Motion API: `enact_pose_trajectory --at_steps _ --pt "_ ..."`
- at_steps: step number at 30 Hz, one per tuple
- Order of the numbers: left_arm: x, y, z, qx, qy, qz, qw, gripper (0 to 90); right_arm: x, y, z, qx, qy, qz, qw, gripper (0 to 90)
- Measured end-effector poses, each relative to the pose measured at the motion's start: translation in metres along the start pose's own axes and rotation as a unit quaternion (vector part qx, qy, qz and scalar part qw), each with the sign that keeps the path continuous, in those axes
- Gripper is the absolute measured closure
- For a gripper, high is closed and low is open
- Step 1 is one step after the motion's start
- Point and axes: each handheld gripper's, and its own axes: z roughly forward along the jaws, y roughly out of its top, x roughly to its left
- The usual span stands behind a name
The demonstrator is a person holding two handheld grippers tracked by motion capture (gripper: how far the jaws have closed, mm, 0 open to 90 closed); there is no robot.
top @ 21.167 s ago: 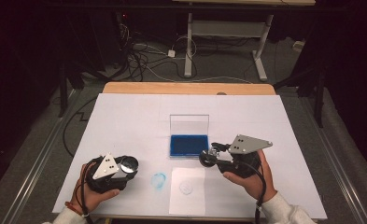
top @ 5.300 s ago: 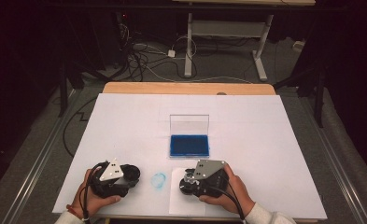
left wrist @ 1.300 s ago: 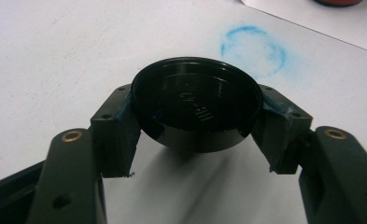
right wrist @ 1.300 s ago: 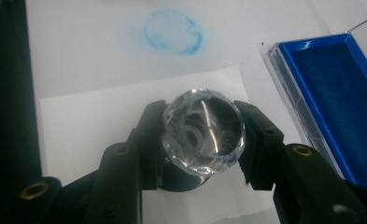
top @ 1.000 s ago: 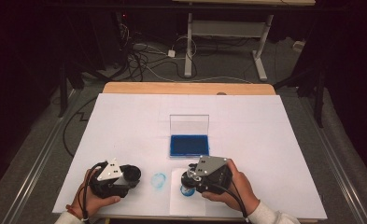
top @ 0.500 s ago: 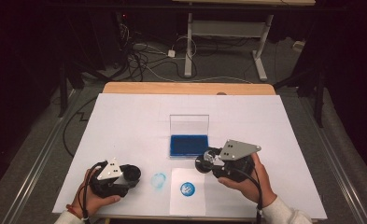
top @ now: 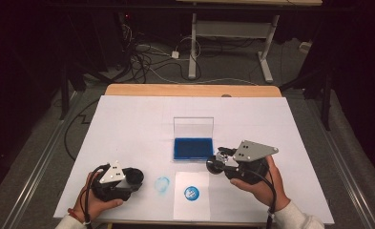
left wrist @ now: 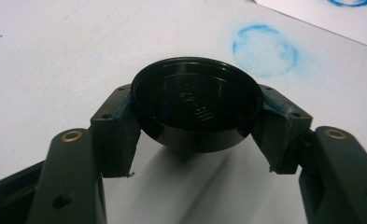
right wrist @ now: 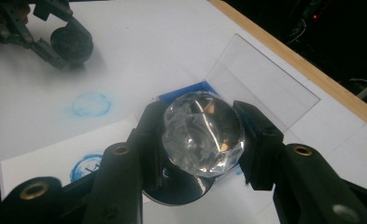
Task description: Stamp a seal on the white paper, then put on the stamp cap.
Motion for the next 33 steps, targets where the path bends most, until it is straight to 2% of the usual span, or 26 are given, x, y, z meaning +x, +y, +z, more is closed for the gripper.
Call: enact_pose_trajectory --at_steps 11,22,33 --pt "0.001 0.001 0.002 0.002 -0.001 0.003 1.0000 36.7 -0.010 -0.002 -0.007 -0.014 -0.016 0.013 0.9997 57.6" --pt "-0.003 0.005 0.005 0.009 0.002 0.013 0.9999 36.7 -0.011 -0.002 -0.011 -0.023 -0.027 0.014 0.9993 57.7" --pt "-0.005 0.007 0.005 0.008 0.003 0.013 0.9999 36.7 -0.016 0.003 -0.017 -0.045 -0.044 0.022 0.9978 57.7"
